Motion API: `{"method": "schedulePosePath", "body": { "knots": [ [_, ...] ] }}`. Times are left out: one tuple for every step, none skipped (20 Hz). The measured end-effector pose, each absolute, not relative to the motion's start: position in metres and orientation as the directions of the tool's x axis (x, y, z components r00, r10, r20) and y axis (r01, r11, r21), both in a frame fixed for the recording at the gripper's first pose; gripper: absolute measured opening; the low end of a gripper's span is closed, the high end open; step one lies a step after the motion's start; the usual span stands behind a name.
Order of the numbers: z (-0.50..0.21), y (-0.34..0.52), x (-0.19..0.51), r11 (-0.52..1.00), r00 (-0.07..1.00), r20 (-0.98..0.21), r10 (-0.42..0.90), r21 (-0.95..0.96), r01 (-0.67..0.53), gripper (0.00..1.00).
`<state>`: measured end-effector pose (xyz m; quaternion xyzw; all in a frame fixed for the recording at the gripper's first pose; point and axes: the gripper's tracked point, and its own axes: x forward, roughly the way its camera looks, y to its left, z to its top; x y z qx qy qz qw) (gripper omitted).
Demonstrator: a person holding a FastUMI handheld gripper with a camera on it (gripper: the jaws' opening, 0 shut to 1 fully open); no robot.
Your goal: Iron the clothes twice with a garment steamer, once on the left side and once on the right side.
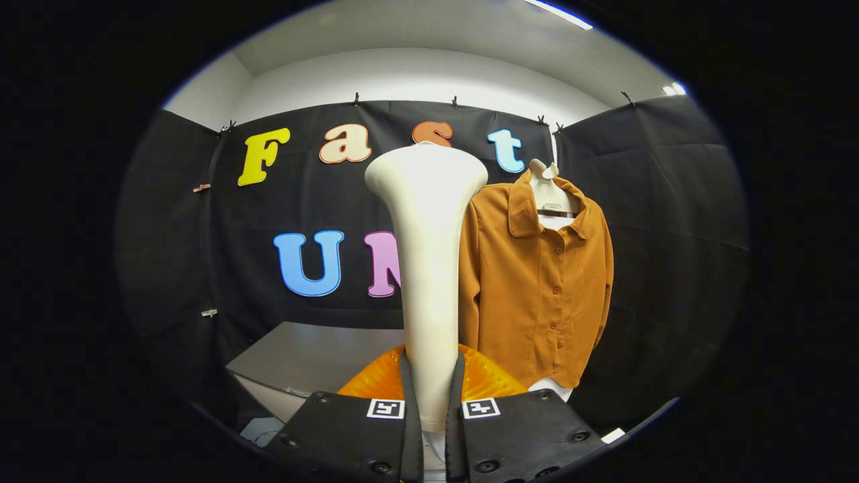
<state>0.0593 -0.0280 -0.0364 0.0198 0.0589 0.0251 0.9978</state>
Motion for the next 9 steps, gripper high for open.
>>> {"method": "schedulePosePath", "body": {
  "knots": [
    [-0.0364,-0.0276,0.0598,0.998,0.992,-0.117,0.052,0.042,-0.048,0.16],
    [-0.0368,-0.0273,0.0601,0.998,0.992,-0.118,0.053,0.041,-0.048,0.16],
    [-0.0368,-0.0272,0.0606,0.998,0.992,-0.119,0.053,0.041,-0.048,0.16],
    [-0.0366,-0.027,0.0606,0.998,0.992,-0.119,0.052,0.04,-0.048,0.17],
    [-0.0374,-0.0277,0.061,0.998,0.992,-0.119,0.051,0.04,-0.047,0.16],
    [-0.038,-0.0277,0.0606,0.998,0.992,-0.119,0.05,0.039,-0.046,0.17],
    [-0.0379,-0.0276,0.0617,0.998,0.992,-0.119,0.05,0.039,-0.046,0.17],
    [-0.038,-0.0277,0.0627,0.998,0.992,-0.119,0.049,0.038,-0.045,0.17],
    [-0.0387,-0.0281,0.0621,0.998,0.992,-0.12,0.048,0.038,-0.044,0.17]
  ]
}}
